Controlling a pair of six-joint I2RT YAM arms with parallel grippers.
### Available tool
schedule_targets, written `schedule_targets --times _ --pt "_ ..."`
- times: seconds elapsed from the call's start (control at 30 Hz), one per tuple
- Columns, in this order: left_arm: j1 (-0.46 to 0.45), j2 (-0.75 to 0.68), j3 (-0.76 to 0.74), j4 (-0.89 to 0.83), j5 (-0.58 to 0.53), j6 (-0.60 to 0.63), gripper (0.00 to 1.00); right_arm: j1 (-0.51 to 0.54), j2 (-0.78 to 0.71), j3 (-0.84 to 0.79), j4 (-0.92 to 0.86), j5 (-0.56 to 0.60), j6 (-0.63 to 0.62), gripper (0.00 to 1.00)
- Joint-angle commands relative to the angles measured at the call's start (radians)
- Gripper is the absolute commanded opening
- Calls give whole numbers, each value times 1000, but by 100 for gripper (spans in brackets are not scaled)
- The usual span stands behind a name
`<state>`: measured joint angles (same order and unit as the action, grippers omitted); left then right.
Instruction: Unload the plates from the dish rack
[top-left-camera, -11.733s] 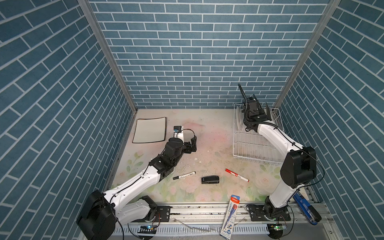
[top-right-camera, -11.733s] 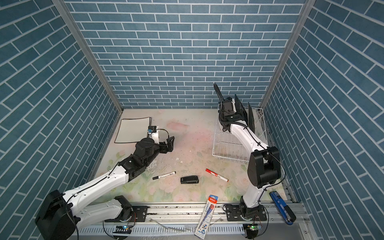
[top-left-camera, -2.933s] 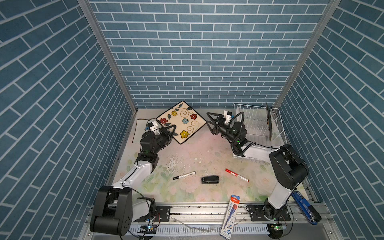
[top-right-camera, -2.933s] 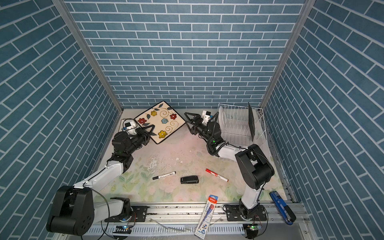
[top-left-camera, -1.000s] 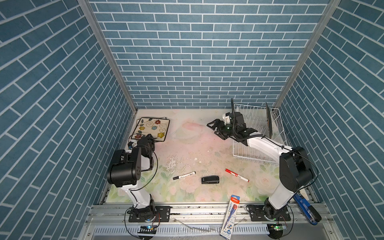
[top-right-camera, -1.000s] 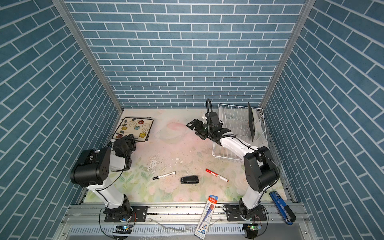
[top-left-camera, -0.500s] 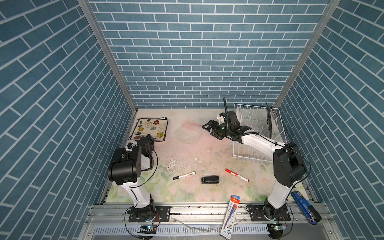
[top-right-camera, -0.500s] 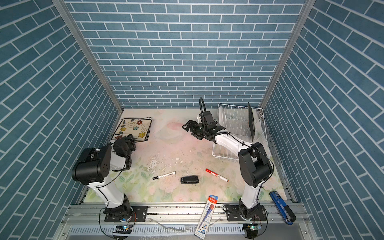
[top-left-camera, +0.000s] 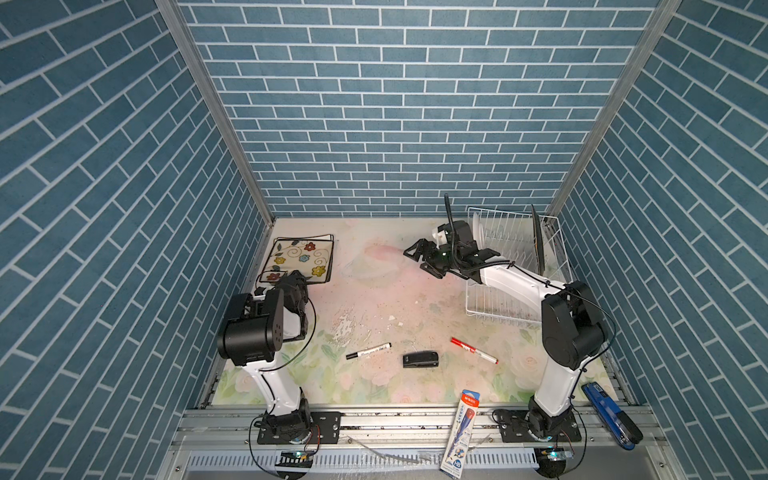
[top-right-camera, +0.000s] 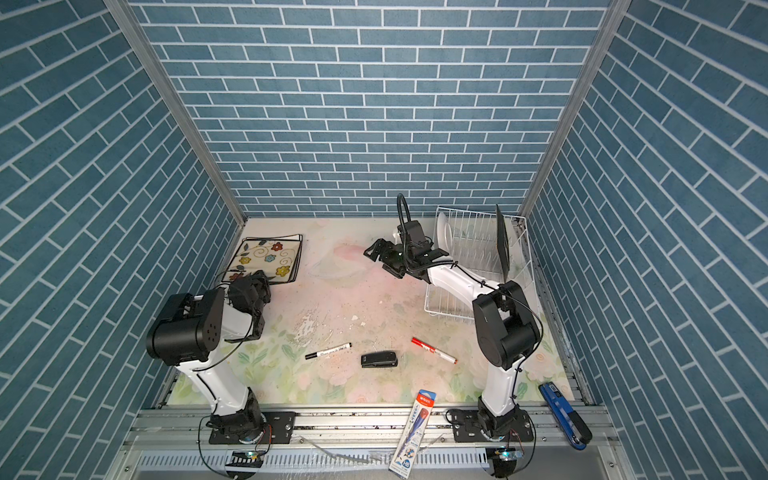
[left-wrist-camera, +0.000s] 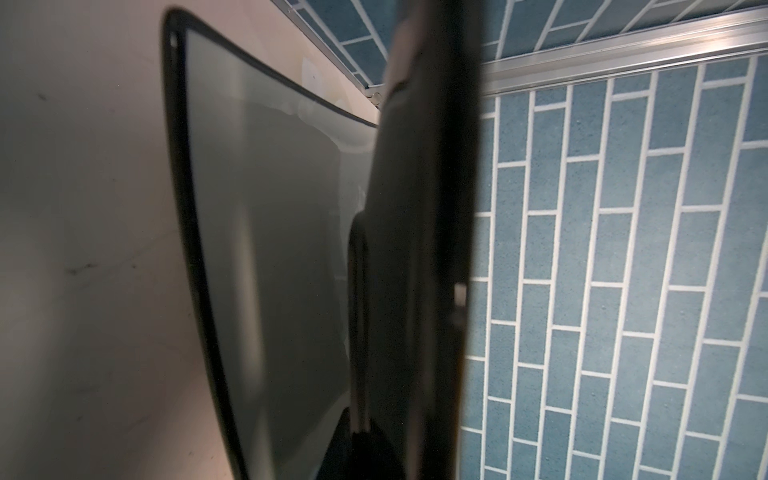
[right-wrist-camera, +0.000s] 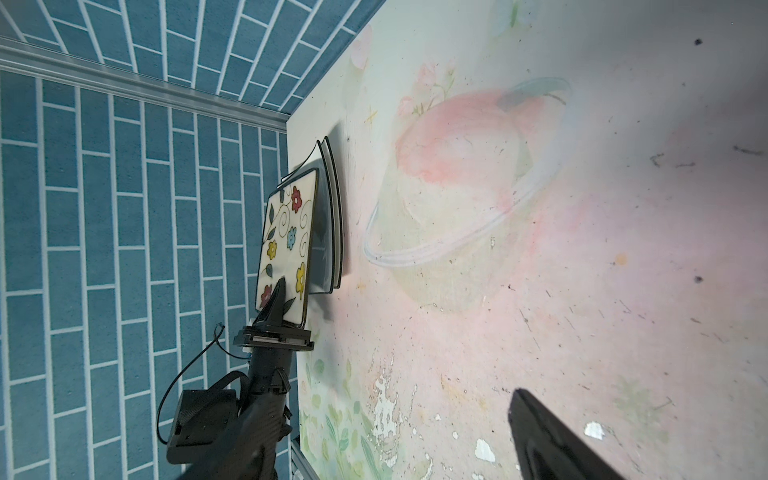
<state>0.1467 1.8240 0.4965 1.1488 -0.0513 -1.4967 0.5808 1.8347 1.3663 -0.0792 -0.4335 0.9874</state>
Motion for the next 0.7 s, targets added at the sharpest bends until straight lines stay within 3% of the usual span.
schedule_targets --times 0.0,0.67 --pt "7 -20 56 191 -23 -7 0 4 20 48 -10 1 -20 87" --pt "10 -36 65 113 -33 -15 0 3 28 51 -12 2 -16 86"
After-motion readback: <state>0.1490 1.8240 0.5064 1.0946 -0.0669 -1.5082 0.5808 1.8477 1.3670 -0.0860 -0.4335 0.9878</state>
